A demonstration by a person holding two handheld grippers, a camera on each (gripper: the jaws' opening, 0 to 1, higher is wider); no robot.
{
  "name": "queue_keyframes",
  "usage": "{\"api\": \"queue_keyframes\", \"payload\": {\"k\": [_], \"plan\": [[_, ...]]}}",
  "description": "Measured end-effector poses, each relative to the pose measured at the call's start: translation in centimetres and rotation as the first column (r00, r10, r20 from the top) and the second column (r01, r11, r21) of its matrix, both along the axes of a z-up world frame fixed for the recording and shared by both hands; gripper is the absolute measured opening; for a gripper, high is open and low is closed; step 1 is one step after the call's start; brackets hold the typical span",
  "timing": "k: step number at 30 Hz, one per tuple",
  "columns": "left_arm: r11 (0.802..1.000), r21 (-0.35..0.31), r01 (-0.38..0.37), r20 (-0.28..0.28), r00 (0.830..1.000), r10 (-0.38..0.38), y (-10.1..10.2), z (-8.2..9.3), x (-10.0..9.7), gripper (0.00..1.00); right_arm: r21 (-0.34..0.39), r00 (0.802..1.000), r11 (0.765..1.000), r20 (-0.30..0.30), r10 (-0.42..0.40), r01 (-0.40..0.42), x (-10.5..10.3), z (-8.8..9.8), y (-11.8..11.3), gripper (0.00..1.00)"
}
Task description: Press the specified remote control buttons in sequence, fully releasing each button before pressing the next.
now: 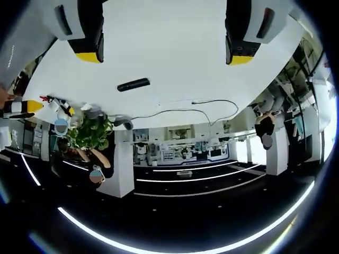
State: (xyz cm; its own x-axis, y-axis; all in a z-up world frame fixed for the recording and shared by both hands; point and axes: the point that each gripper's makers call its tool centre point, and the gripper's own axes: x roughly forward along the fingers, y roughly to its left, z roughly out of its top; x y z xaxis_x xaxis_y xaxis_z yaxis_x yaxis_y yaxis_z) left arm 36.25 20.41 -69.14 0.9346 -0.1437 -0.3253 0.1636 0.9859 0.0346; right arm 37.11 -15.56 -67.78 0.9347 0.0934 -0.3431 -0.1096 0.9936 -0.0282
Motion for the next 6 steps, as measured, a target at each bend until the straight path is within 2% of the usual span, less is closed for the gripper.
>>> {"api": "queue_keyframes", "payload": {"k": [6], "plan": [[1.000,-0.005,0.006,-0.001,1.000,-0.006,-0.17,0.13,-0.01,1.00,-0.008,1.000,1.000,-0.002,0.001,-0.001,-0.02,-0.04,0.02,0.97]]}}
